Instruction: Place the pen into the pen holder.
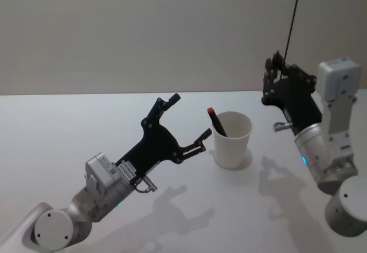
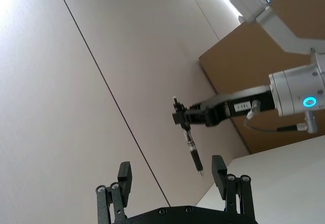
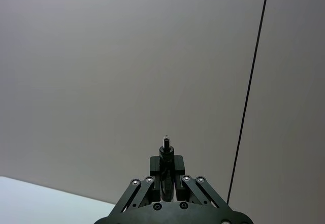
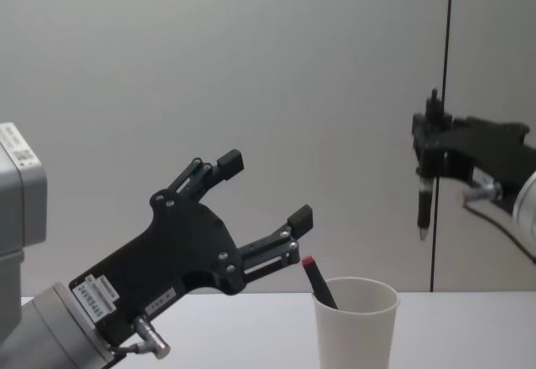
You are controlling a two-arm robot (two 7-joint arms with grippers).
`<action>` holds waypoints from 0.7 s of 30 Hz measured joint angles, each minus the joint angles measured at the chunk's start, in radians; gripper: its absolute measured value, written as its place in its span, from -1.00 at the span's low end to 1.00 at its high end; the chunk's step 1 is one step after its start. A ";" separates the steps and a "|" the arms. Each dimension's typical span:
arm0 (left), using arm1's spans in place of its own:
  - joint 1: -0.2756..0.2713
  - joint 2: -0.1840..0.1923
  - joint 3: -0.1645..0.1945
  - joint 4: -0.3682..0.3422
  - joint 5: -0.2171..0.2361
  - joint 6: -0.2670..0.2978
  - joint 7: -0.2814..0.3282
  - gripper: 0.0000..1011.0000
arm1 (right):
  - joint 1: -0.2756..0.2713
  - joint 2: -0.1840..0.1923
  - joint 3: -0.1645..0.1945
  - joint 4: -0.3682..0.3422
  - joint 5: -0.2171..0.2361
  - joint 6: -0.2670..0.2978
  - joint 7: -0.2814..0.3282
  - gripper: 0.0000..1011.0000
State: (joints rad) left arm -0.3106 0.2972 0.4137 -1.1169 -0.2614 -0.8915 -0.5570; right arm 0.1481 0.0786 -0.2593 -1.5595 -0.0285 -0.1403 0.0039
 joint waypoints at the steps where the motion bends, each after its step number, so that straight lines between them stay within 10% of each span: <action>1: 0.000 0.000 0.000 0.000 0.000 0.000 0.000 0.98 | 0.003 -0.002 -0.001 0.009 -0.004 0.001 -0.001 -0.71; 21: 0.000 0.000 0.000 0.000 0.000 0.000 0.000 0.98 | 0.038 -0.031 -0.012 0.126 0.003 -0.009 0.053 -0.71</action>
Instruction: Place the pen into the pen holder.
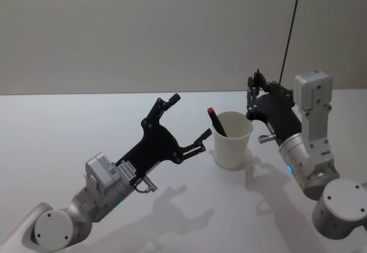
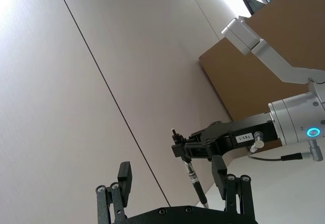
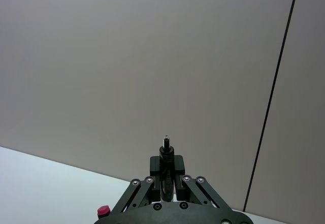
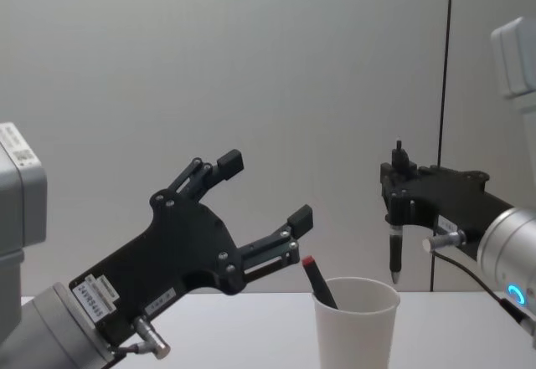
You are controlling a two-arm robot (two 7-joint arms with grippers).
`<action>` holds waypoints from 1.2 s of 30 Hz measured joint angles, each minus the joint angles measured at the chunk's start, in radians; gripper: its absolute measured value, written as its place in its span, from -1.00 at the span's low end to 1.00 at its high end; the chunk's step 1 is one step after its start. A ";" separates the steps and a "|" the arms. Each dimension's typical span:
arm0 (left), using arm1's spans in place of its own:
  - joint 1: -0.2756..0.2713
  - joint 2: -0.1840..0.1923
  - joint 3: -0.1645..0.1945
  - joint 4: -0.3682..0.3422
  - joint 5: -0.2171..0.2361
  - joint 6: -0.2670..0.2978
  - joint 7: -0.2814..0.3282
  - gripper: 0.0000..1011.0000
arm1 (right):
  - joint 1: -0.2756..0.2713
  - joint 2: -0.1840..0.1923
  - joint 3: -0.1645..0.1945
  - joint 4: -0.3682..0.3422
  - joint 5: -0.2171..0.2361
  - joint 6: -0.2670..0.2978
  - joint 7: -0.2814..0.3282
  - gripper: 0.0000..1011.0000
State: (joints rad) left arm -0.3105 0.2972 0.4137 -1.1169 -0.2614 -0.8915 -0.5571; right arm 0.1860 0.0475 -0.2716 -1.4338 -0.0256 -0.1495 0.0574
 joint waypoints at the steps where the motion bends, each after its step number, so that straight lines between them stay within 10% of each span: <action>1: 0.000 0.000 0.000 0.000 0.000 0.000 0.000 0.98 | 0.000 0.000 0.000 0.001 0.002 -0.002 0.001 -0.71; 27: 0.000 0.000 0.000 0.000 0.000 0.000 0.000 0.98 | 0.026 -0.019 -0.006 0.056 -0.004 -0.011 0.024 -0.70; 36: 0.000 0.000 0.000 0.000 0.000 0.000 0.000 0.98 | 0.037 -0.024 -0.008 0.082 -0.011 -0.011 0.031 -0.21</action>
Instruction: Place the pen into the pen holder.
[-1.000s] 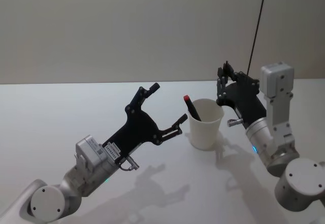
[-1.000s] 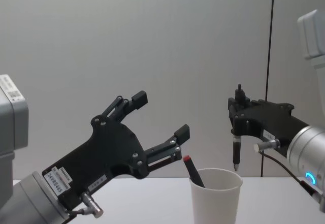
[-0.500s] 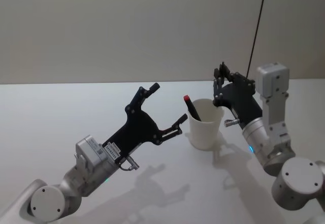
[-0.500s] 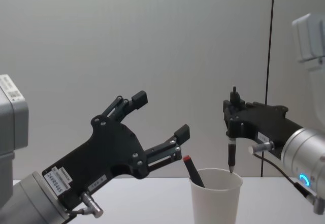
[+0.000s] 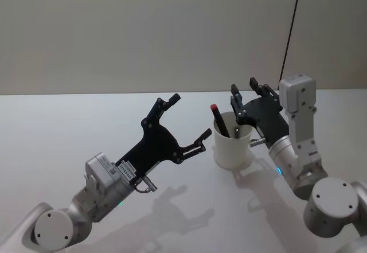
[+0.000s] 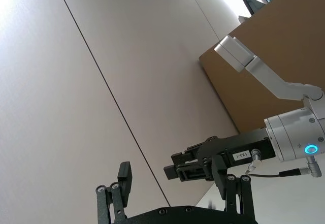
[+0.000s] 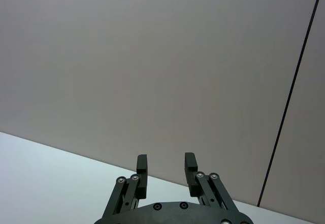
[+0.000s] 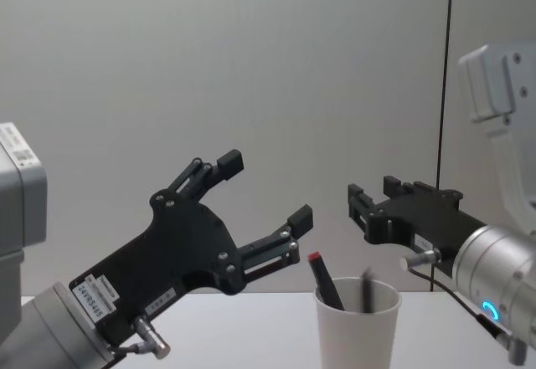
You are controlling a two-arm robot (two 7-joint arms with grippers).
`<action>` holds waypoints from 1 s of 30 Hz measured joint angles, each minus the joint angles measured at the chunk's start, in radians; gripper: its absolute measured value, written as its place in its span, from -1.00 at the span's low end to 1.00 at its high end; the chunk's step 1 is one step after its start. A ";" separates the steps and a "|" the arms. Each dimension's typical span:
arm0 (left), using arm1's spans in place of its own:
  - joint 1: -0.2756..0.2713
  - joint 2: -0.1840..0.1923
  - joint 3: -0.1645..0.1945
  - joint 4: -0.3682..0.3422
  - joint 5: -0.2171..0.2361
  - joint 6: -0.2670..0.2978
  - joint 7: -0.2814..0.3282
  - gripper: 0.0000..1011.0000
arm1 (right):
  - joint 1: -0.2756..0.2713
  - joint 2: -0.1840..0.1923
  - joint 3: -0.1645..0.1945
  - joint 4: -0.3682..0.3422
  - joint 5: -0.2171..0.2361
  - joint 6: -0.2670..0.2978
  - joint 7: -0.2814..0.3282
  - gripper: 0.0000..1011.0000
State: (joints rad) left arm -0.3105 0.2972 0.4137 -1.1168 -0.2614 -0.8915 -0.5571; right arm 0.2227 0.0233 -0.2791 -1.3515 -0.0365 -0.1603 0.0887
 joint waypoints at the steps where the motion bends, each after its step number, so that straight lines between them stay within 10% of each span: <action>1: 0.000 0.000 0.000 0.000 0.000 0.000 0.000 0.98 | 0.001 0.000 0.000 0.004 0.000 -0.001 0.001 -0.13; 18: 0.000 0.000 0.000 0.000 0.000 0.000 0.000 0.98 | 0.005 -0.003 0.000 0.016 0.003 -0.015 0.006 0.91; 30: 0.000 0.000 0.000 0.000 0.000 0.000 0.000 0.98 | 0.004 -0.002 0.002 0.016 0.004 -0.021 0.009 0.98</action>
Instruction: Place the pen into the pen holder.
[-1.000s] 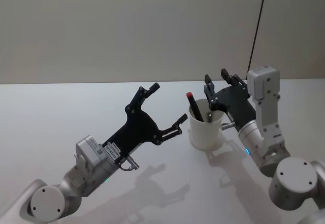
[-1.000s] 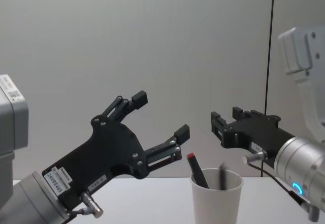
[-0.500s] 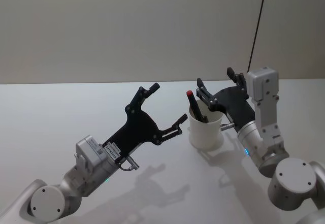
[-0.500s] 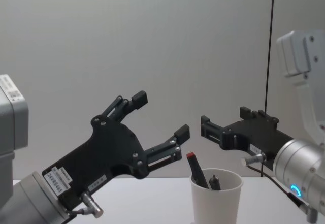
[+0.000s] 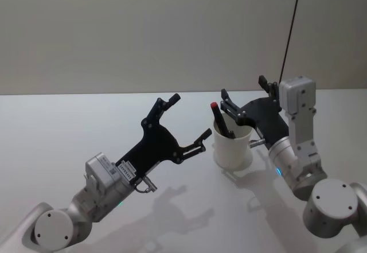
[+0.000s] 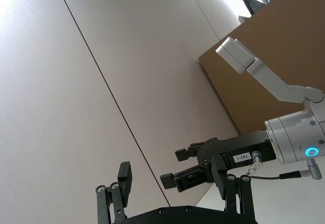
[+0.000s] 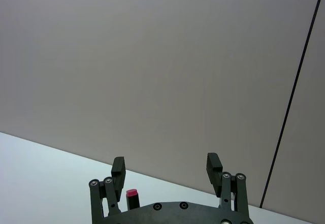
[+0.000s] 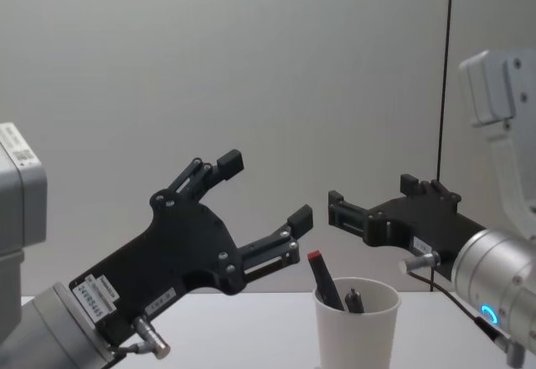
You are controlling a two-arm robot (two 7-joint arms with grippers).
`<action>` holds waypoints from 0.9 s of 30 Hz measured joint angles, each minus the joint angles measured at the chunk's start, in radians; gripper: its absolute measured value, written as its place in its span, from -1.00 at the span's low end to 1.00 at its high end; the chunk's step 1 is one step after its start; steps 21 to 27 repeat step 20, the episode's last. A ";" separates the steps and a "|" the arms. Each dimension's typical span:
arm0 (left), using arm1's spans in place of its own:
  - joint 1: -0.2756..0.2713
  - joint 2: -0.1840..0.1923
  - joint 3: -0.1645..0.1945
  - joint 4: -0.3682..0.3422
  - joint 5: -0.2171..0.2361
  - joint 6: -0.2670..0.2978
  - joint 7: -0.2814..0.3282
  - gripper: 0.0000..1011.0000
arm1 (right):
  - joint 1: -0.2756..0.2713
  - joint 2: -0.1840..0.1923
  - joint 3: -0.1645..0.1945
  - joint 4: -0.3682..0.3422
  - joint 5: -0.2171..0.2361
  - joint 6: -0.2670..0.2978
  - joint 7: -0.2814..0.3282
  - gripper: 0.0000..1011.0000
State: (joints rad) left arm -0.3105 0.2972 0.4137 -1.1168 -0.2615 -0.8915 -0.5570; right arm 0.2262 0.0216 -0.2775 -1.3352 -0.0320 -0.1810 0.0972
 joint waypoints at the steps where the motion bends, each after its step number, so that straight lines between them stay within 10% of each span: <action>1: 0.000 0.000 0.000 0.000 0.000 0.000 0.000 0.98 | 0.000 0.000 0.000 0.000 0.000 0.000 0.000 0.98; 27: 0.000 0.000 0.000 0.000 0.000 0.000 0.000 0.98 | -0.001 0.000 0.000 0.000 0.001 -0.003 0.001 0.98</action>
